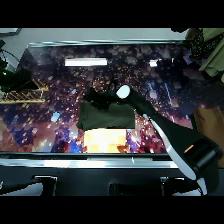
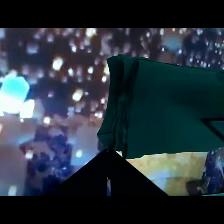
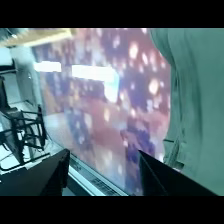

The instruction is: Fold the clothes and pants, and hang the long-sleeved shirts on hangers.

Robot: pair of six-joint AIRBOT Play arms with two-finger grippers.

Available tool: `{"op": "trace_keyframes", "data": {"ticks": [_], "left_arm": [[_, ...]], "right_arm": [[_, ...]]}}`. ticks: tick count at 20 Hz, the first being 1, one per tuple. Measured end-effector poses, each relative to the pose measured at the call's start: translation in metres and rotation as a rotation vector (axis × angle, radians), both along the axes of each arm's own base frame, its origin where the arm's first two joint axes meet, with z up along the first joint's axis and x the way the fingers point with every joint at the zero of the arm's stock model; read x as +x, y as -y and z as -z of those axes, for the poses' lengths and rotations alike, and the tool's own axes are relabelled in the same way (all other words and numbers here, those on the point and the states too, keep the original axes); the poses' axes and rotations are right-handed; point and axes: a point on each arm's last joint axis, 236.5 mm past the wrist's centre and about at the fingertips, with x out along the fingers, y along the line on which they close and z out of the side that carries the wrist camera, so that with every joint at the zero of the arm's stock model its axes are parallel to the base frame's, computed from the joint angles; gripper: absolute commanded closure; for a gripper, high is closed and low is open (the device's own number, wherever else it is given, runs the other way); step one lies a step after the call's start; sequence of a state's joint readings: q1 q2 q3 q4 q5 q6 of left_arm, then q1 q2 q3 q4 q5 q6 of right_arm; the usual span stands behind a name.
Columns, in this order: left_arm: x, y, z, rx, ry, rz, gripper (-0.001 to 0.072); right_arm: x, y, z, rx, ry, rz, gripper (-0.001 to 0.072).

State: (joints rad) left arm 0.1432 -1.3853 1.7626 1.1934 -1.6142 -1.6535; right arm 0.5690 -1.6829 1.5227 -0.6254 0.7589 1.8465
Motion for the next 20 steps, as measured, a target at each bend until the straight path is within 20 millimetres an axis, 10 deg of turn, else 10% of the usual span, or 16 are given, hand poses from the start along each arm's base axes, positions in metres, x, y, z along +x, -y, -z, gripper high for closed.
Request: {"op": "trace_keyframes", "data": {"ticks": [5,11,15,20], "left_arm": [[0.000,0.001,0.000,-0.006,-0.002,0.000,0.0695],[0.000,0.002,0.000,-0.005,0.000,0.003,0.0694],[0.000,0.001,0.000,0.004,0.007,0.023,0.0695],[0.000,0.001,0.000,0.009,0.010,0.033,0.0695]], "right_arm": [[0.034,0.126,-0.038,-0.109,0.066,0.034,0.0210],[0.039,0.291,0.003,-0.319,-0.013,0.119,0.0156],[0.025,0.313,0.058,-0.309,-0.087,0.102,0.0156],[0.008,0.276,0.118,-0.231,-0.159,0.001,0.0159]]}}
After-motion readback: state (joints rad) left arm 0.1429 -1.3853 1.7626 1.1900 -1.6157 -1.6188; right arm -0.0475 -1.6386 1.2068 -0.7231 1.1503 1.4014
